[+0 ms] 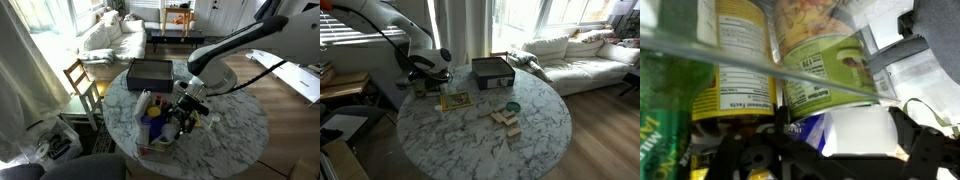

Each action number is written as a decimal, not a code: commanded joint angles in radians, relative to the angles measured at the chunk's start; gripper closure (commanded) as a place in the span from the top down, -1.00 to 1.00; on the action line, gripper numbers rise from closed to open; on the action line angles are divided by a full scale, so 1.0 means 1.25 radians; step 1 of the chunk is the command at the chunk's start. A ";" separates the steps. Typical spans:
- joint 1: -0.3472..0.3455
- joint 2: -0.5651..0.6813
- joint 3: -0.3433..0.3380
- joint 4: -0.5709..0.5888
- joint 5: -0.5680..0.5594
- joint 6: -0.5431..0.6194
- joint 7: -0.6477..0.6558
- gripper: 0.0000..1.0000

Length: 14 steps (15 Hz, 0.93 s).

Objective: Put the scoop upside down on the blue lid then stack the cans in the clear box

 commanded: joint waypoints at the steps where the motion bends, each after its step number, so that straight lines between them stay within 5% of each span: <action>1: -0.009 0.006 0.001 0.007 -0.005 -0.012 -0.013 1.00; 14: -0.046 -0.061 -0.032 -0.035 -0.074 -0.061 0.005 1.00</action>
